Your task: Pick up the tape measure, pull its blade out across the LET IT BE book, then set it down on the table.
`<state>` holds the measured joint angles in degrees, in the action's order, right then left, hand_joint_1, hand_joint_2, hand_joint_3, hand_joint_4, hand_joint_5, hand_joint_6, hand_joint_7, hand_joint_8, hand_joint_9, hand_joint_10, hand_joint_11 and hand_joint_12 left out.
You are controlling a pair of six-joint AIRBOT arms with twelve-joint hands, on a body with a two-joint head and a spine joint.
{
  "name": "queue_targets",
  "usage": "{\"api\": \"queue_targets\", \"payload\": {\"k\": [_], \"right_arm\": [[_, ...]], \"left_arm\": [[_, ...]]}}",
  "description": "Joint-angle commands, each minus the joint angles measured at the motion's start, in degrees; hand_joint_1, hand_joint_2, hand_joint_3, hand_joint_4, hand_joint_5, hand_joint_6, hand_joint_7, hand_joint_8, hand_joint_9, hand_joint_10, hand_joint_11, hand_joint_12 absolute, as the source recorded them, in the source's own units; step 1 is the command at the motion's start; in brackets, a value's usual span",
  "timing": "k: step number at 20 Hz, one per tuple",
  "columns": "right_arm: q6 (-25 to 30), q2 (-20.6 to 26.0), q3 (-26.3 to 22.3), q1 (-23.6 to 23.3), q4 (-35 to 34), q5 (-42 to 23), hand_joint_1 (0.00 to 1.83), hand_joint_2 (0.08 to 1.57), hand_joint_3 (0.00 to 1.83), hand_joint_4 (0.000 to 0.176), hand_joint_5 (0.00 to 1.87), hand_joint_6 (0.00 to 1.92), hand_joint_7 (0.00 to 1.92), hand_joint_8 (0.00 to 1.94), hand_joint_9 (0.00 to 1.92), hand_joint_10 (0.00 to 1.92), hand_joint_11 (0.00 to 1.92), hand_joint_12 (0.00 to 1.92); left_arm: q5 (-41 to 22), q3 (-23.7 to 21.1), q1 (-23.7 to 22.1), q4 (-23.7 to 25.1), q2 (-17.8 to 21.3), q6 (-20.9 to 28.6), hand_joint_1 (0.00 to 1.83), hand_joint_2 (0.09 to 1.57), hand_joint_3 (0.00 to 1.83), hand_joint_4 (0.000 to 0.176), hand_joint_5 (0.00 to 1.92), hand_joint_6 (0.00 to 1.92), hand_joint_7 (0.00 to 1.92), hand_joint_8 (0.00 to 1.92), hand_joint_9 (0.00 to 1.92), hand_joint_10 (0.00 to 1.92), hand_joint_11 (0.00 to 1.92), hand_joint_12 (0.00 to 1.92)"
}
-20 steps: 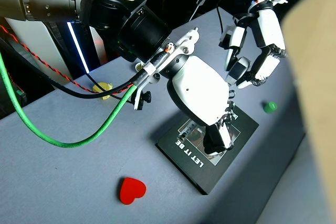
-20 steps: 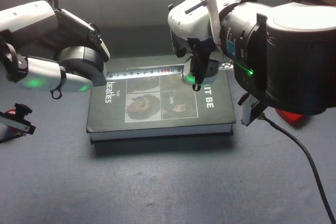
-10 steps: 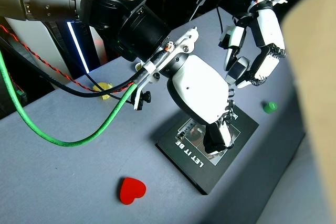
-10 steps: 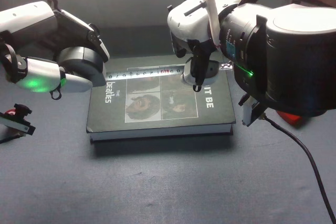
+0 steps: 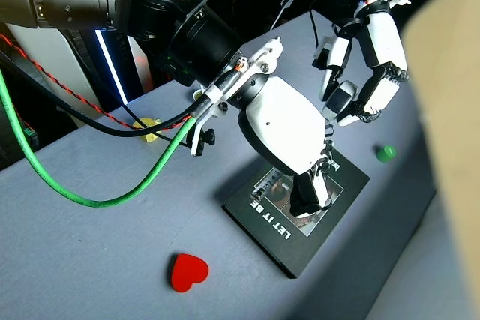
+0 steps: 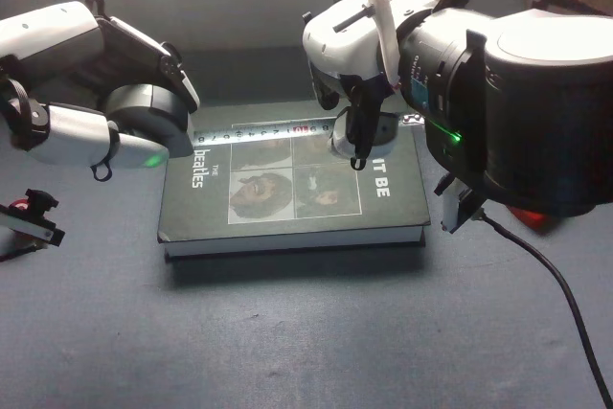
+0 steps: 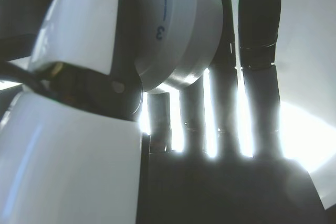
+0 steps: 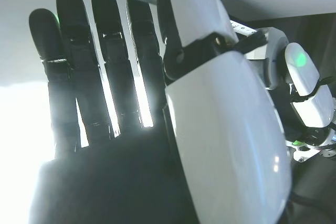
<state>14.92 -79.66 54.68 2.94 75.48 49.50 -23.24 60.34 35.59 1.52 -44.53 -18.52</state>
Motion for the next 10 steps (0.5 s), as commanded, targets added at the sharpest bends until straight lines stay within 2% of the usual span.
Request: {"api": "queue_targets", "payload": {"k": [1,3,4,5,6,10], "right_arm": [[-0.15,0.10,-0.29,-0.19,5.34,-0.31,0.98,1.12,0.00,0.000,0.82,0.01,0.92,0.01,0.90,0.01,0.50,0.96],[-0.05,0.11,-0.44,-0.17,5.81,-0.09,1.00,1.12,0.00,0.000,0.85,0.02,0.93,0.01,0.92,0.01,0.53,0.97],[0.09,0.11,-0.50,-0.14,6.29,-0.08,1.16,1.13,0.00,0.000,0.87,0.91,1.01,0.73,1.03,0.03,0.63,1.01],[0.23,0.12,-0.50,-0.13,6.48,-0.05,1.19,1.15,0.00,0.011,0.85,1.15,0.99,0.92,1.11,0.06,0.70,1.06],[0.26,0.12,-0.50,-0.12,6.60,-0.07,1.20,1.14,0.00,0.001,0.85,1.18,1.02,0.92,1.15,0.07,0.74,1.10],[0.39,0.11,-0.54,0.11,6.81,-0.28,1.22,1.13,0.00,0.000,0.86,1.12,1.06,0.91,1.21,0.10,0.75,1.18]], "left_arm": [[-7.23,0.30,-0.40,-0.85,-0.09,0.78,1.38,1.10,0.00,0.000,1.00,0.75,0.96,1.00,0.96,1.25,0.93,1.14],[-7.39,0.29,-0.23,-0.85,-0.09,0.93,1.38,1.10,0.00,0.000,1.00,0.74,0.96,1.01,0.96,1.25,0.93,1.14],[-7.52,0.30,-0.18,-0.85,-0.08,0.96,1.38,1.10,0.00,0.000,0.99,0.75,0.96,1.02,0.95,1.25,0.91,1.17],[-7.53,0.31,-0.18,-0.85,-0.08,0.96,1.38,1.10,0.00,0.000,1.00,0.75,0.96,1.00,0.96,1.24,0.92,1.17],[-7.53,0.33,-0.18,-0.85,-0.08,0.96,1.38,1.10,0.00,0.000,1.00,0.75,0.97,0.99,0.96,1.24,0.92,1.18],[-7.53,0.41,-0.09,-0.85,-0.08,1.17,1.38,1.10,0.00,0.000,0.99,0.76,0.97,0.99,0.96,1.24,0.92,1.18]]}}
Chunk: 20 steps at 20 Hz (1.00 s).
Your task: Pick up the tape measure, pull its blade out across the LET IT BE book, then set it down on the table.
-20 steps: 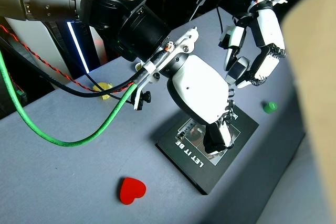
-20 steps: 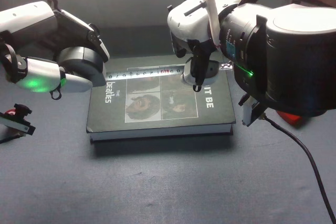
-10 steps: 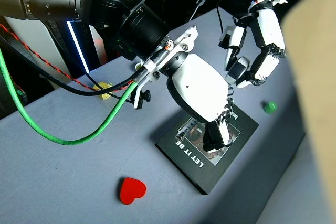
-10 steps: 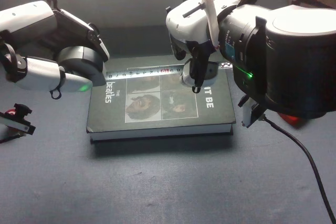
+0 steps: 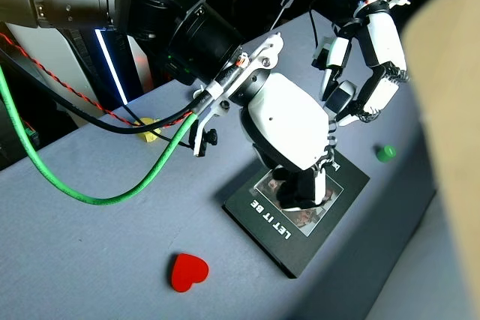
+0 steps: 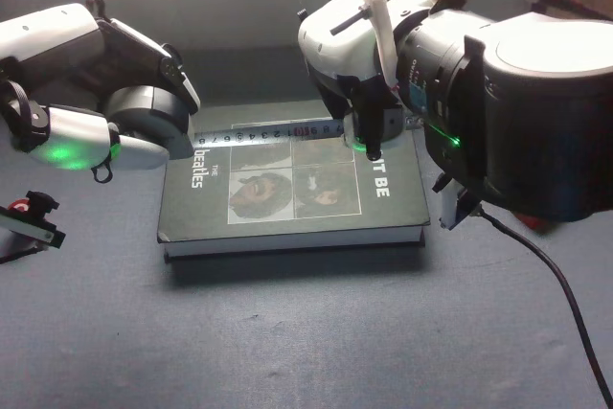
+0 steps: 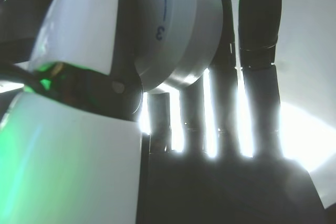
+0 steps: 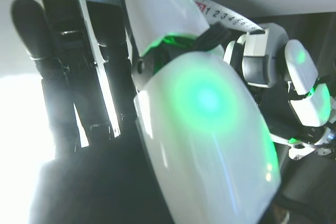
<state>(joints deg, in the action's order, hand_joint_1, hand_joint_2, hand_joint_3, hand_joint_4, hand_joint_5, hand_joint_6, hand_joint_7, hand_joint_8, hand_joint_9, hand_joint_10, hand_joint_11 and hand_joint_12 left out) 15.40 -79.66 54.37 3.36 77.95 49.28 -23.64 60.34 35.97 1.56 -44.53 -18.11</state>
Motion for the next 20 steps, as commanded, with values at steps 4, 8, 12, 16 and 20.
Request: {"api": "queue_targets", "payload": {"k": [4,8,12,16,20], "right_arm": [[-0.15,0.18,-0.25,-0.18,4.35,-0.09,1.22,1.12,0.00,0.000,0.88,1.09,1.07,0.90,1.21,0.11,0.73,1.17],[-0.58,0.67,-0.45,0.28,3.30,-0.29,1.23,1.12,0.00,0.000,0.86,1.10,1.09,0.89,1.21,0.11,0.75,1.17],[-1.42,1.77,-0.45,0.09,0.98,-0.90,1.36,1.12,0.00,0.000,0.83,1.10,1.06,0.86,0.90,1.20,0.75,1.21],[-2.12,3.27,-0.45,-0.71,0.39,-1.24,1.37,1.13,0.00,0.000,0.82,1.11,1.05,0.86,0.88,1.25,0.74,1.21],[-3.32,4.74,-0.46,-0.82,0.00,-1.61,1.37,1.13,0.00,0.000,0.83,1.11,1.05,0.86,0.88,1.25,0.75,1.22]], "left_arm": [[-7.32,0.49,-0.37,-0.90,-0.08,0.75,1.38,1.10,0.00,0.000,0.99,0.76,0.97,0.99,0.96,1.25,0.92,1.18],[-7.51,0.57,-0.37,-0.90,-0.09,0.75,1.38,1.09,0.00,0.000,1.04,0.70,0.96,0.99,0.97,1.23,0.95,1.18],[-7.51,0.45,-0.37,-0.90,-0.09,0.76,1.38,1.10,0.00,0.000,1.03,0.70,0.96,0.99,0.97,1.23,0.93,1.15],[-7.51,0.55,-0.28,-0.90,-0.09,0.76,1.38,1.10,0.00,0.000,1.00,0.73,0.95,1.02,0.96,1.25,0.92,1.16],[-7.52,0.70,-0.20,-0.90,-0.12,0.76,1.38,1.10,0.00,0.000,1.01,0.73,0.95,1.01,0.95,1.26,0.90,1.15]]}}
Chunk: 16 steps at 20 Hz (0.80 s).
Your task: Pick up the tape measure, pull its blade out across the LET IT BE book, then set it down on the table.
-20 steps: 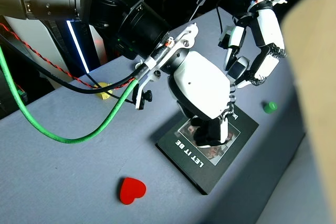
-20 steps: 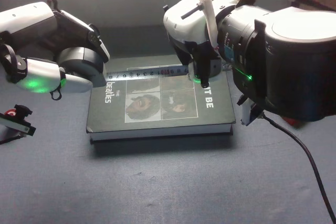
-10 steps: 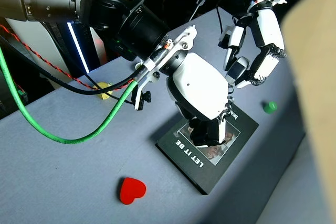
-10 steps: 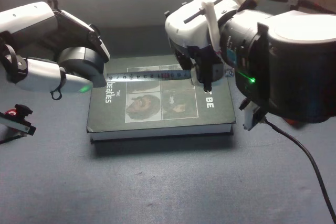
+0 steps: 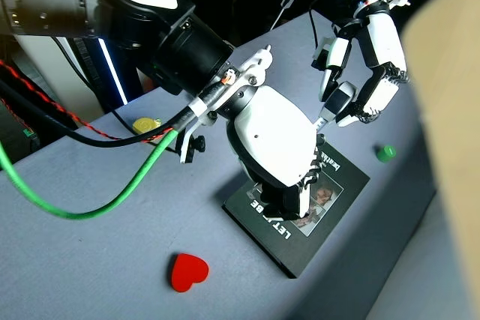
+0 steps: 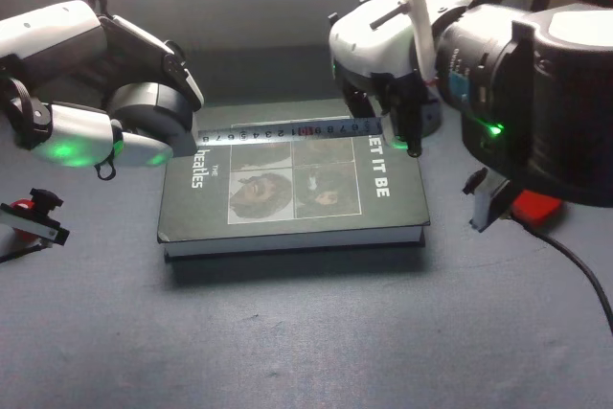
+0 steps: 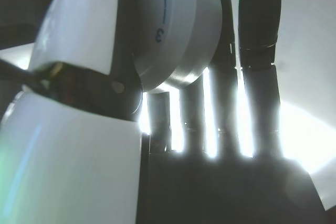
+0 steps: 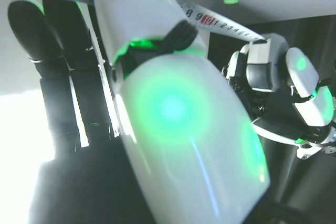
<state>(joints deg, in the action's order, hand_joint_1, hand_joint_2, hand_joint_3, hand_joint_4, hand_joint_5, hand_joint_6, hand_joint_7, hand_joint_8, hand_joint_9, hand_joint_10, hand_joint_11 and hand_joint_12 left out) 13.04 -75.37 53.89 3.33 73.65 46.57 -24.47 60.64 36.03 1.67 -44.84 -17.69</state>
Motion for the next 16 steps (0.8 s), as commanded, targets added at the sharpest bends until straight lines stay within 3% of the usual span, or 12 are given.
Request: {"api": "queue_targets", "payload": {"k": [1,16], "right_arm": [[-1.21,0.91,0.03,-0.81,4.31,0.89,1.37,1.13,0.00,0.000,0.83,1.11,1.05,0.86,0.88,1.25,0.75,1.22],[-4.32,5.40,0.02,-1.58,3.65,-1.90,1.37,1.13,0.00,0.000,0.82,1.11,1.06,0.86,0.88,1.26,0.74,1.22]], "left_arm": [[-6.72,0.38,-0.27,-1.01,0.19,0.34,1.38,1.10,0.00,0.000,1.01,0.73,0.95,1.02,0.95,1.26,0.90,1.15],[-7.28,0.59,0.11,-1.06,0.19,0.79,1.38,1.11,0.00,0.000,0.99,0.73,0.95,1.02,0.95,1.26,0.93,1.15]]}}
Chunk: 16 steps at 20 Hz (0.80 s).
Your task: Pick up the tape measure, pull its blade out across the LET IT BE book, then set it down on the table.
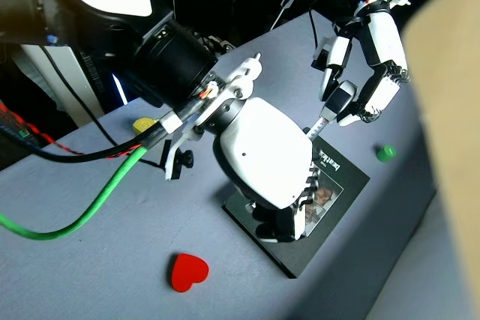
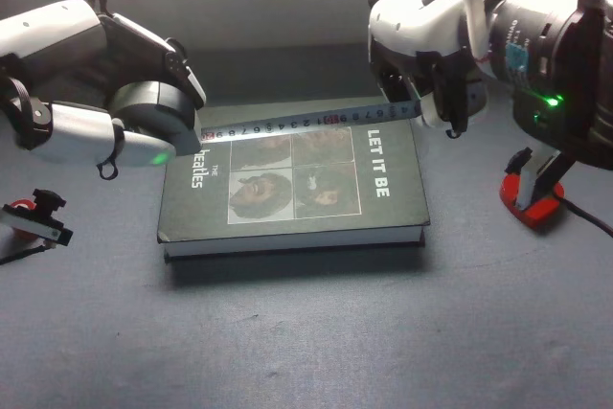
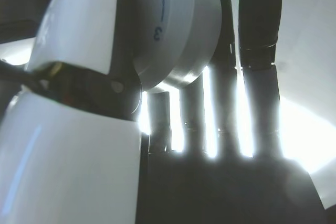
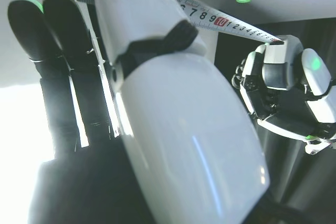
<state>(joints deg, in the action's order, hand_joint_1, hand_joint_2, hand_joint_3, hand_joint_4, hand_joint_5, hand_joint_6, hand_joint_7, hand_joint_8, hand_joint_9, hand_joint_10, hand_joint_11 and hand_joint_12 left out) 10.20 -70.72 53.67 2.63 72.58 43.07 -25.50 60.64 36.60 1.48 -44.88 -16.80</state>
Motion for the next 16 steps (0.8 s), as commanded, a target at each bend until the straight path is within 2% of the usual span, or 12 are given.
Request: {"api": "queue_targets", "payload": {"k": [1,16], "right_arm": [[-1.64,1.03,0.25,-0.94,4.72,1.39,1.37,1.13,0.00,0.000,0.82,1.11,1.06,0.86,0.88,1.26,0.74,1.22],[-3.57,4.59,0.93,-1.18,5.33,-0.91,1.37,1.14,0.00,0.000,0.78,1.15,1.04,0.89,0.88,1.26,0.75,1.20]], "left_arm": [[-6.26,0.60,-0.42,-0.87,0.23,-0.11,1.38,1.11,0.00,0.000,1.00,0.73,0.95,1.02,0.95,1.26,0.93,1.15],[-6.65,0.43,-0.25,-0.83,0.18,0.18,1.38,1.10,0.00,0.000,0.98,0.77,0.97,0.99,0.98,1.23,0.95,1.16]]}}
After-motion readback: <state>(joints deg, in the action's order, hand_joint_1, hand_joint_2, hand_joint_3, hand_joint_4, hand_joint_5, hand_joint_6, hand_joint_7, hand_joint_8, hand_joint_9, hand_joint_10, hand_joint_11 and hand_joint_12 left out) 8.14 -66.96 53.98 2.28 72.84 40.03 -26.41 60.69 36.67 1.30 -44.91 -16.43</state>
